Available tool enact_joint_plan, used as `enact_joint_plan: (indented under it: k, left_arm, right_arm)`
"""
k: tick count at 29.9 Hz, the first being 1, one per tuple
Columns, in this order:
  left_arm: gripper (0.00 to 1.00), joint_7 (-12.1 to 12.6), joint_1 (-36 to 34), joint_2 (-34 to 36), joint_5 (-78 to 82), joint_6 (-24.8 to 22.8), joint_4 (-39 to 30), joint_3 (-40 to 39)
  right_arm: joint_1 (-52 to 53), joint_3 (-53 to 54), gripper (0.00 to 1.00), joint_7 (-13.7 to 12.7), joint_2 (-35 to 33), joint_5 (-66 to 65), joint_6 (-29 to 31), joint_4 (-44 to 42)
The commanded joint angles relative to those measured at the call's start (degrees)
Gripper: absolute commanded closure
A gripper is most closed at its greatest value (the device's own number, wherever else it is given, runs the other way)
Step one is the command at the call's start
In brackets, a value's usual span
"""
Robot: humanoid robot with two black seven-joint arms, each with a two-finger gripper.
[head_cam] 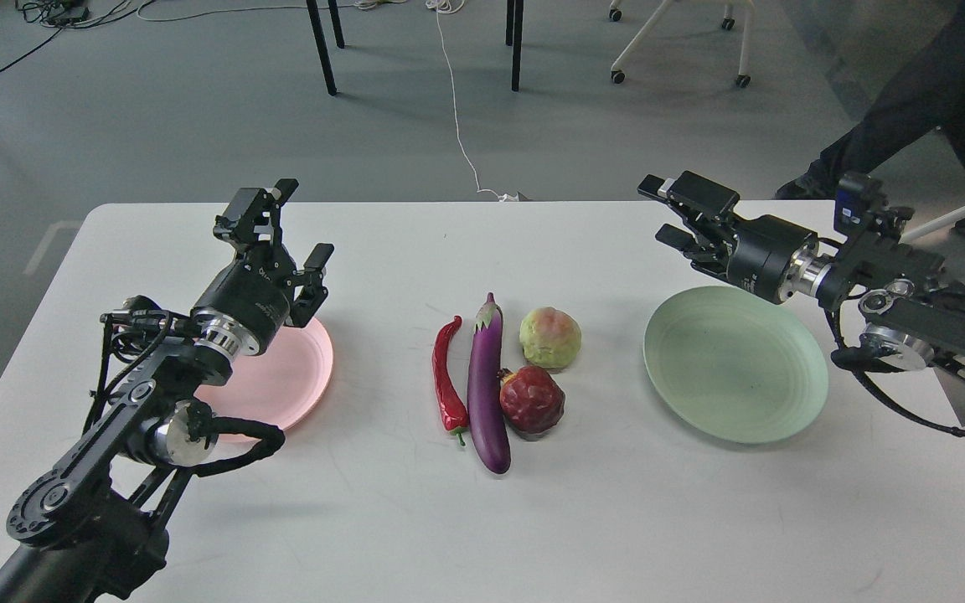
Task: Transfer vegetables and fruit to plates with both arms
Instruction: 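Move the right gripper toward the green-yellow fruit, then grasp the green-yellow fruit with the right gripper and lift it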
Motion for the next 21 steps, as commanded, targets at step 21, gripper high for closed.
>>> enact_joint_plan:
  k: [21]
  left_arm:
    - [0.02,0.0,1.8,-0.2,0.0,0.2,-3.6,0.1]
  right_arm:
    - [16.2,-37.8,0.03,0.0,28.7,-16.9,-7.8,-9.3]
